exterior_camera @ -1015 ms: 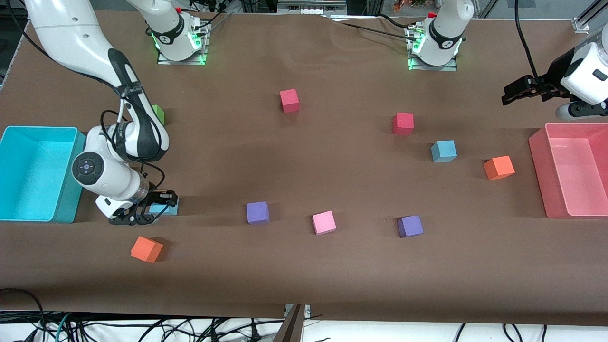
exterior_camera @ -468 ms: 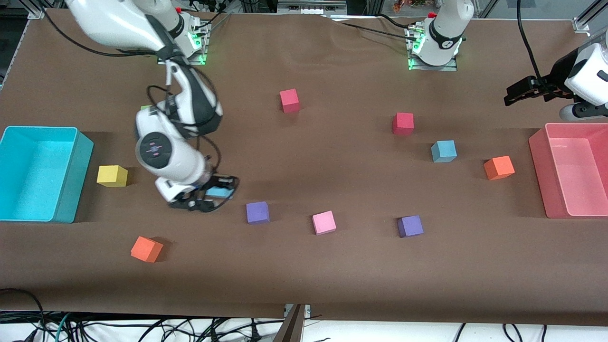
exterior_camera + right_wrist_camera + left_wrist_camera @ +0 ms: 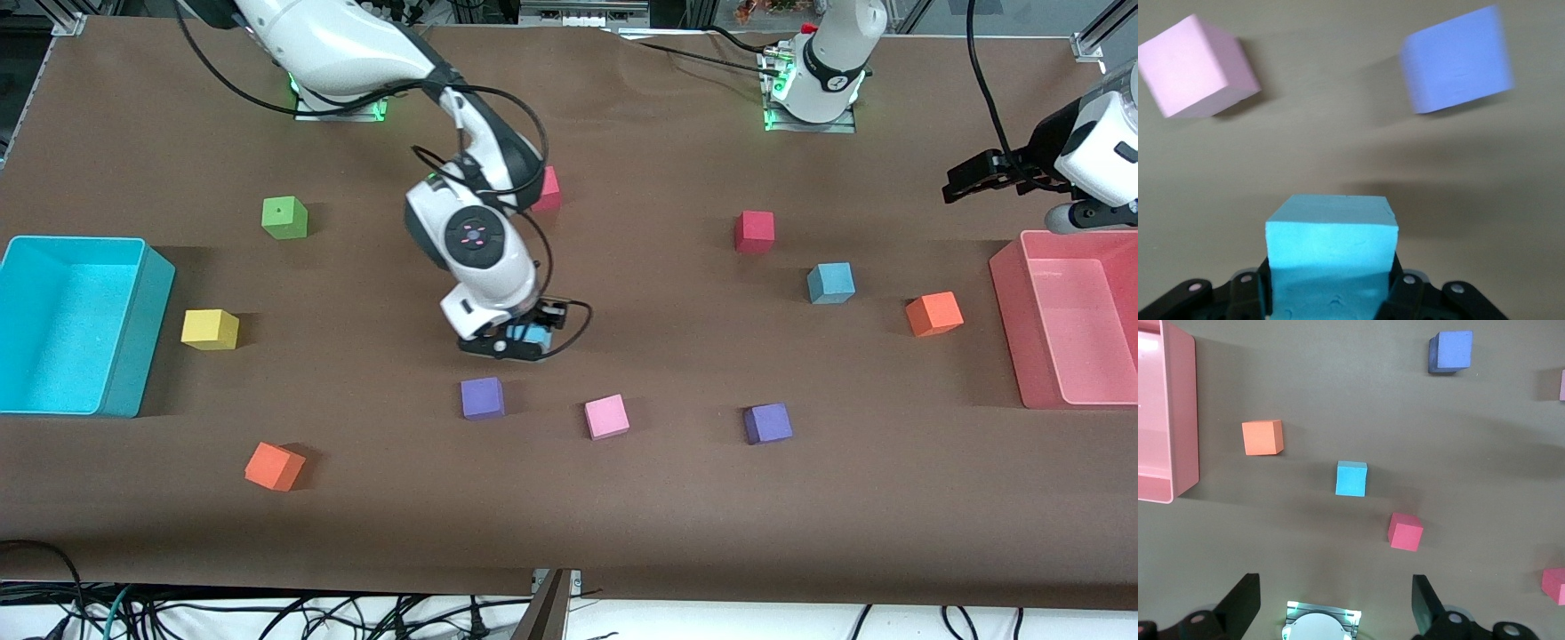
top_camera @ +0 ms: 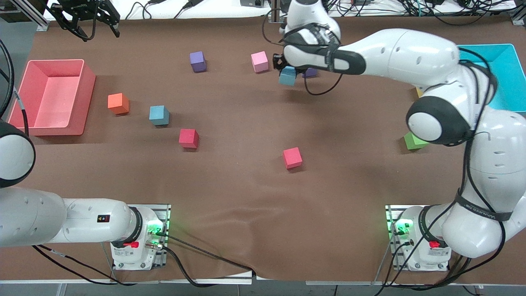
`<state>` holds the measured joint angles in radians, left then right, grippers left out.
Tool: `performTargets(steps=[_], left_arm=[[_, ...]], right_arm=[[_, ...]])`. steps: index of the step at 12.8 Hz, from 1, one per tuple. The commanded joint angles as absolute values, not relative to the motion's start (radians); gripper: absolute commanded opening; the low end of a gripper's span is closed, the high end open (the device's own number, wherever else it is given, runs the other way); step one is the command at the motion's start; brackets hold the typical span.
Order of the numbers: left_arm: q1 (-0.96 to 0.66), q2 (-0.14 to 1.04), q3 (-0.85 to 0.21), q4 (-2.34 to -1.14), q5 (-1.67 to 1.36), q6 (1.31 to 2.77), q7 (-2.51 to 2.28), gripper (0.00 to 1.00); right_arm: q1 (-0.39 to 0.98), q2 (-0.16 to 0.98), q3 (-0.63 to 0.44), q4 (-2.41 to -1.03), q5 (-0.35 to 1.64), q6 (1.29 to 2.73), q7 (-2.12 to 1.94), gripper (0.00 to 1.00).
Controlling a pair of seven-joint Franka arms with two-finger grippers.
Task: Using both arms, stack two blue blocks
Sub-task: 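Lift the light blue cube with the right gripper toward the table middle, then set down the cube with the right gripper while the left gripper grasps another cube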
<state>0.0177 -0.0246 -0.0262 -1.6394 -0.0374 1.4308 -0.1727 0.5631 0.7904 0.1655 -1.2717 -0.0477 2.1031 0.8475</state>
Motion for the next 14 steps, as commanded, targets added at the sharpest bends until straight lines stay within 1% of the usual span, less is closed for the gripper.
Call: performTargets(steps=[1,4,6,7,8,9,10,12,14], left_arm=[[0.012,-0.009,-0.025,-1.626,-0.014,1.433,-0.173,1.00],[0.011,-0.005,-0.025,-1.628,-0.015,1.436,-0.173,1.00],[0.009,0.009,-0.025,-1.638,-0.015,1.457,-0.172,1.00],[0.009,0.020,-0.025,-1.652,-0.014,1.480,-0.172,1.00],[0.009,0.026,-0.025,-1.657,-0.014,1.497,-0.172,1.00],[0.009,0.037,-0.025,-1.672,-0.014,1.515,-0.172,1.00],[0.009,0.050,-0.025,-1.695,-0.012,1.558,-0.172,1.00],[0.006,0.075,-0.025,-1.797,-0.012,1.710,-0.172,1.00],[0.002,0.071,-0.025,-1.818,0.001,1.730,-0.170,1.00]], right_arm=[[0.639,0.919,0.117,-1.118,-0.069,2.095,0.900,0.28],[0.701,0.978,0.097,-1.118,-0.081,2.180,0.905,0.29],[0.710,1.000,0.098,-1.118,-0.112,2.215,0.900,0.30],[0.709,1.006,0.098,-1.118,-0.120,2.224,0.897,0.46],[0.709,1.006,0.100,-1.118,-0.121,2.236,0.896,0.85],[0.710,1.006,0.100,-1.118,-0.121,2.237,0.893,0.99],[0.710,1.005,0.100,-1.118,-0.123,2.234,0.888,0.99],[0.706,0.990,0.103,-1.118,-0.123,2.226,0.862,0.99],[0.701,0.951,0.104,-1.126,-0.123,2.204,0.824,0.99]])
